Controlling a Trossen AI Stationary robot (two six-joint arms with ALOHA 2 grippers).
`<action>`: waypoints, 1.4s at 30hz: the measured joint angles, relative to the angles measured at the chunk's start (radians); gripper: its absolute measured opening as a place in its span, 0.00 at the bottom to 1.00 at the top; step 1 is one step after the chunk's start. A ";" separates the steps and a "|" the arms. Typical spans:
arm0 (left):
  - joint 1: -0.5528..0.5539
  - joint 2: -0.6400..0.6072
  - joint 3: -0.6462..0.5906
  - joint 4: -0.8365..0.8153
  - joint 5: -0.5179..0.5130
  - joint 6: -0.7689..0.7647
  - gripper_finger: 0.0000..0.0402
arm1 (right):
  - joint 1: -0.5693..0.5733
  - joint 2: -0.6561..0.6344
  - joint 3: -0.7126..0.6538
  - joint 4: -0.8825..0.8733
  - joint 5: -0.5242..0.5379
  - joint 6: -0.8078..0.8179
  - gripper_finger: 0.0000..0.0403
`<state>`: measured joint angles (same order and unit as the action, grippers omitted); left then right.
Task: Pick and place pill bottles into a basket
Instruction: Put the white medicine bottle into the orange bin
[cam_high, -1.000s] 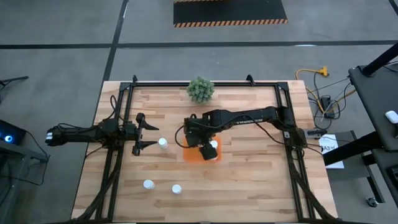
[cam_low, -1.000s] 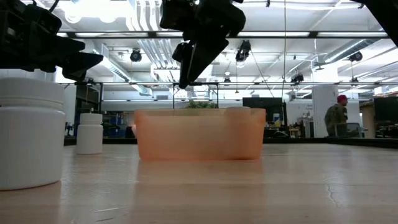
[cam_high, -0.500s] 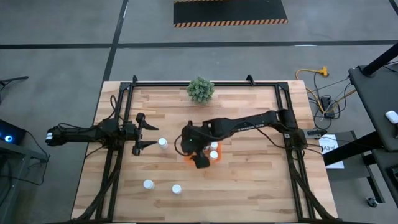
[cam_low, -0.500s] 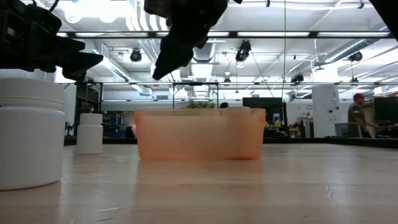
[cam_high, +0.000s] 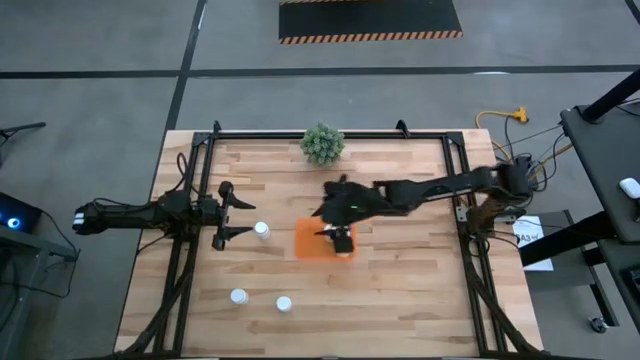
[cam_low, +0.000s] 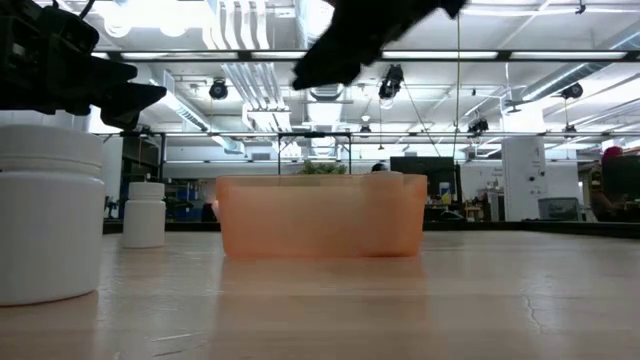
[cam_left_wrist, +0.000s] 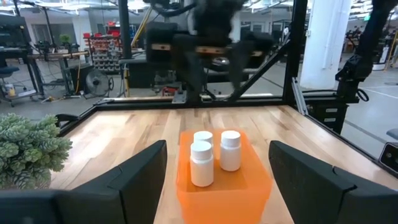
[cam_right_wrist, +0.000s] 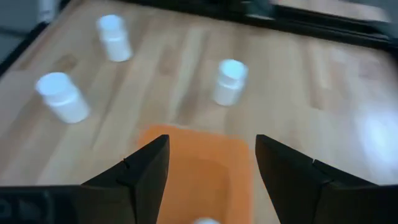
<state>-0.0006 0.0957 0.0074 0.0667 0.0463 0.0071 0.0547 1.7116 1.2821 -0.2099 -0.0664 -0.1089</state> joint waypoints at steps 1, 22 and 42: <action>0.000 0.001 0.000 0.001 0.000 0.000 0.66 | 0.004 -0.035 -0.061 0.047 0.039 0.020 0.56; 0.000 0.002 0.000 0.004 0.000 0.000 0.66 | 0.024 -0.599 -0.861 0.937 0.084 -0.029 0.56; 0.000 0.001 0.000 0.004 0.000 0.000 0.66 | 0.024 -1.066 -1.135 0.923 0.095 -0.041 0.57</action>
<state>-0.0007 0.0971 0.0074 0.0704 0.0463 0.0071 0.0784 0.6453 0.1466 0.7130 0.0285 -0.1497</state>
